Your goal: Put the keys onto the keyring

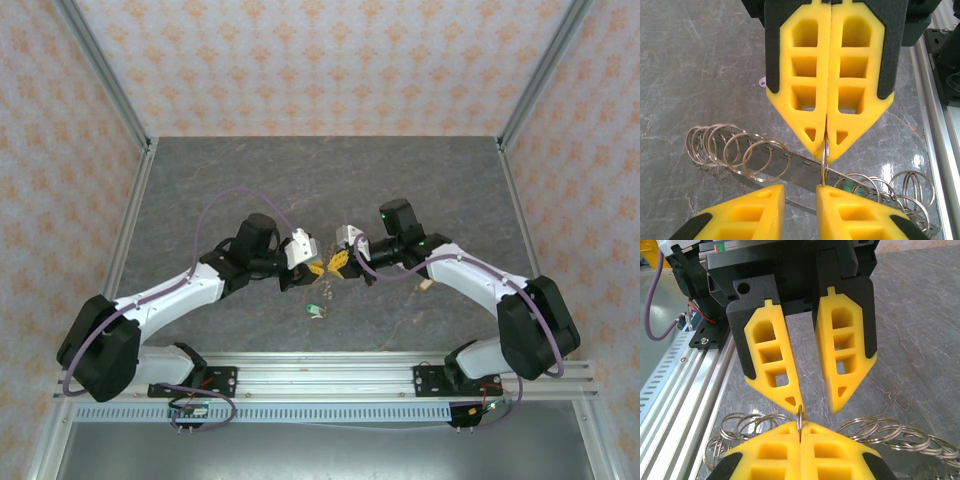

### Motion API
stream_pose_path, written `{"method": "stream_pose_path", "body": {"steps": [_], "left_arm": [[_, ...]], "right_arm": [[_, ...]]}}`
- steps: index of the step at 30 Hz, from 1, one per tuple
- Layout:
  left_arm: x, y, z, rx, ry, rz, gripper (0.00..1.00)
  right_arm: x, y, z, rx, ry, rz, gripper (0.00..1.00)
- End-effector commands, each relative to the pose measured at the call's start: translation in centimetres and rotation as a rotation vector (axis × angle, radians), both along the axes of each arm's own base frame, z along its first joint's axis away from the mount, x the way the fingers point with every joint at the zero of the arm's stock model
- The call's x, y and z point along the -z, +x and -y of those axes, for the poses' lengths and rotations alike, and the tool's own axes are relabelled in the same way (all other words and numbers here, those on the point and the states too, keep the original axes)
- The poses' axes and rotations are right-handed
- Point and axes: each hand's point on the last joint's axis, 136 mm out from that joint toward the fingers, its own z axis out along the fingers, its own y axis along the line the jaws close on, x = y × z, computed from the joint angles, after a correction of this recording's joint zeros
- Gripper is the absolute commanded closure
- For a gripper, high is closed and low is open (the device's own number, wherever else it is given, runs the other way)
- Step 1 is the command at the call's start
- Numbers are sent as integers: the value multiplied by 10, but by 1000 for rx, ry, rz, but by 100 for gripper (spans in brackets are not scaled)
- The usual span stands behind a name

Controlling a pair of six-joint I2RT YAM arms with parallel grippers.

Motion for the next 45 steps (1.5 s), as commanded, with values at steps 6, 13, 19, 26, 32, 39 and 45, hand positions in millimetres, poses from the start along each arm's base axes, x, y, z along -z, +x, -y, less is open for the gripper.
{"method": "stream_pose_path", "body": {"steps": [6, 13, 19, 26, 32, 39, 45], "left_arm": [[-24, 2, 11, 64, -66, 29, 78], [-35, 5, 17, 64, -115, 37, 79], [-42, 6, 18, 55, -136, 49, 78], [-40, 7, 13, 26, -120, 67, 76], [-36, 5, 13, 32, -109, 55, 84], [-31, 7, 11, 34, -77, 65, 100], [-38, 16, 6, -29, -81, 121, 100]], "right_arm": [[-25, 0, -8, -47, 78, 50, 100], [-23, 2, -9, -39, 75, 51, 100], [-19, 6, -9, -24, 65, 48, 100], [-18, 6, -9, -24, 66, 47, 100], [-23, 4, -10, -33, 80, 41, 100], [-20, 4, -8, -22, 62, 34, 100], [-5, 7, 2, 43, -30, 68, 80]]}}
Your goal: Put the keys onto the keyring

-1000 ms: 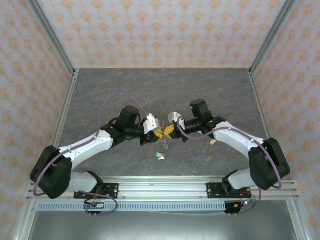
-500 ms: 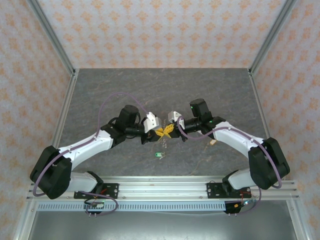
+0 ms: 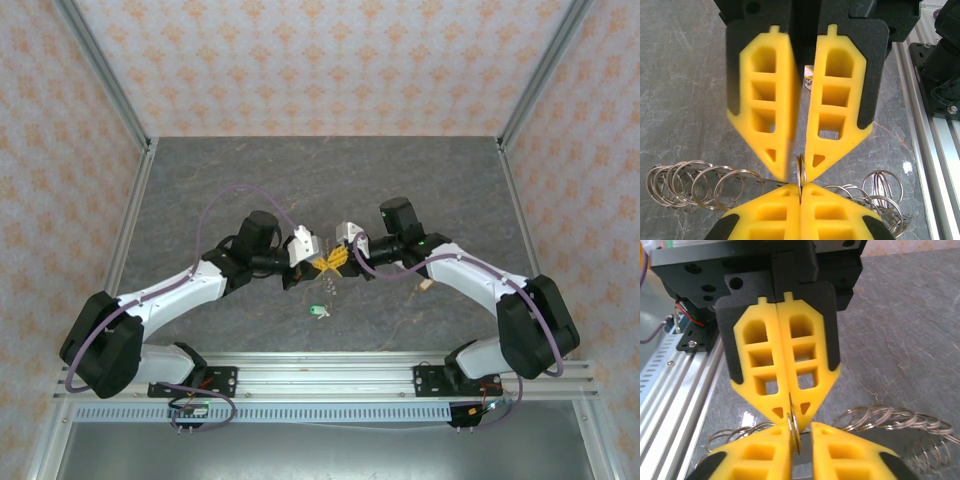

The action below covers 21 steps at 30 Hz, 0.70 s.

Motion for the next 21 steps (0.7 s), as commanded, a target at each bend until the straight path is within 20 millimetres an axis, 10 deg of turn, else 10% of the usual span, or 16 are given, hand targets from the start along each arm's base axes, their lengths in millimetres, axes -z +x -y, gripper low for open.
{"method": "stream_pose_path", "body": {"steps": [1, 10, 15, 21], "left_arm": [[-30, 16, -2, -61, -42, 139, 100], [-33, 21, -9, -123, -40, 164, 100], [-32, 24, -14, -170, -40, 152, 100], [-36, 25, -19, -223, -72, 145, 100]], "right_arm": [[-2, -3, 5, 15, -35, 43, 78], [-33, 44, 35, 508, 62, 91, 73], [-42, 96, 115, 1164, 78, -9, 79], [5, 94, 182, 1573, -129, -251, 69]]}}
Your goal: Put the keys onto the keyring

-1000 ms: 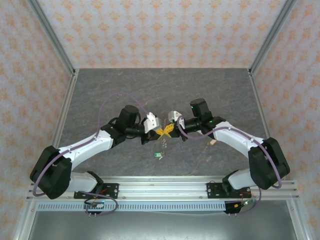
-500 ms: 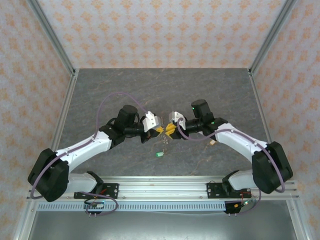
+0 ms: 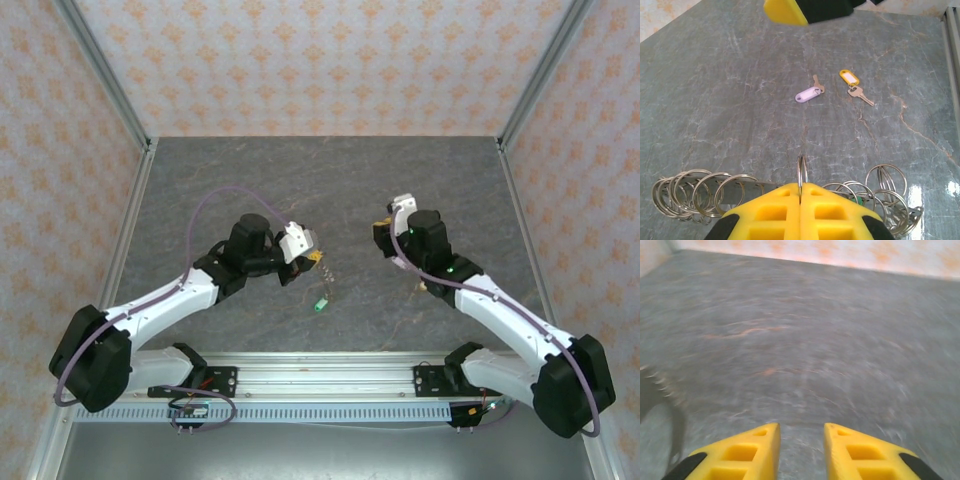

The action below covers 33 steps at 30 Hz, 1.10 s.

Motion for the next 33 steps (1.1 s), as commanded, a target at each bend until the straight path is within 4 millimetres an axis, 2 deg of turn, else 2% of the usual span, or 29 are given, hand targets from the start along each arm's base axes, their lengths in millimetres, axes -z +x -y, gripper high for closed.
{"method": "stream_pose_path", "body": {"steps": [1, 3, 5, 8, 14, 19, 21, 25, 27, 30, 33], "left_arm": [[-24, 9, -4, -66, -73, 62, 100], [-27, 11, -8, -105, -91, 67, 100], [-32, 10, -11, -131, -127, 73, 100], [-33, 7, -15, -151, -143, 62, 100], [-32, 4, -21, -179, -162, 58, 100], [-33, 5, -23, -192, -159, 59, 100], [-33, 5, -23, -193, -159, 58, 100], [-34, 7, -22, -197, -158, 56, 100], [-34, 7, -23, -204, -157, 53, 100], [-32, 8, -25, -212, -151, 52, 100], [-31, 8, -26, -218, -146, 50, 100]], "right_arm": [[35, -3, 59, 367, 12, -200, 67], [55, -6, 74, 461, 95, -328, 67], [76, -10, 78, 497, 205, -441, 66], [87, -13, 77, 517, 256, -486, 61], [122, -25, 68, 508, 211, -665, 59], [136, -32, 61, 471, 66, -736, 54], [138, -31, 62, 486, 20, -741, 57], [141, -30, 70, 531, -64, -741, 74], [142, -28, 68, 526, -74, -744, 76], [144, -27, 68, 529, -90, -746, 87], [149, -28, 68, 530, -108, -771, 82]]}}
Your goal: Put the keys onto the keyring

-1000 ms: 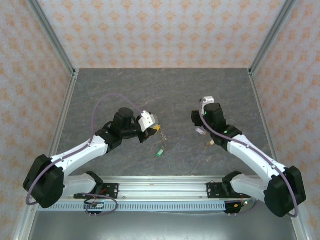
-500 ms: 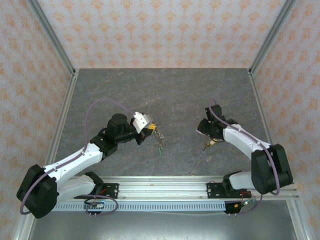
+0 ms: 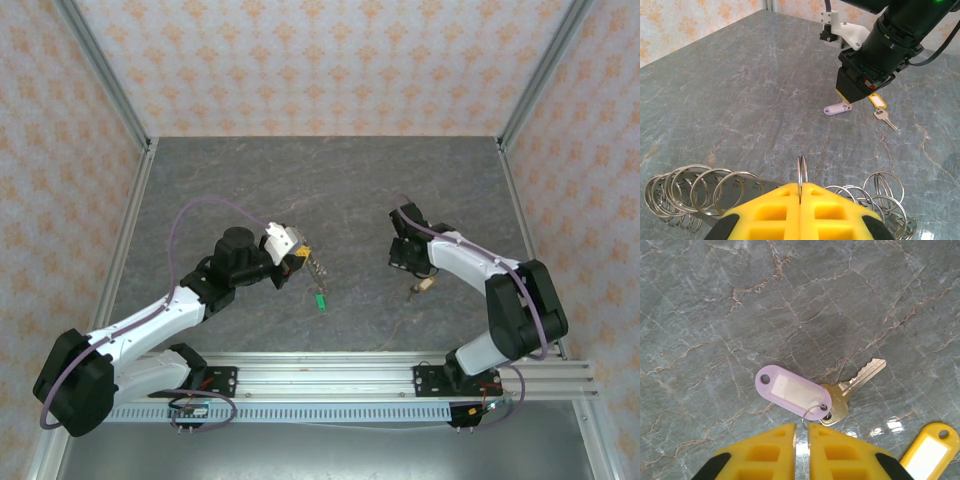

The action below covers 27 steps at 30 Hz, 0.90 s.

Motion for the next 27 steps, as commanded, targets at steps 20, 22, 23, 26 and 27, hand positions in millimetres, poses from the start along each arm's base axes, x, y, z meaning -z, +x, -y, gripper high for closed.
{"method": "stream_pose_path", "body": {"steps": [20, 22, 23, 26, 27], "left_arm": [[-20, 6, -3, -33, -30, 54, 100], [-19, 6, -3, -31, -26, 51, 100], [-19, 6, -3, -32, -25, 52, 100], [-18, 6, -3, -31, -22, 50, 100], [-17, 6, -3, -29, -22, 48, 100]], "right_arm": [[17, -2, 6, -7, -106, -93, 75], [16, -1, 8, -5, -114, -89, 78], [14, -2, 10, -1, -121, -86, 80], [12, -2, 12, 8, -125, -72, 85], [11, -2, 12, 9, -125, -70, 87]]}}
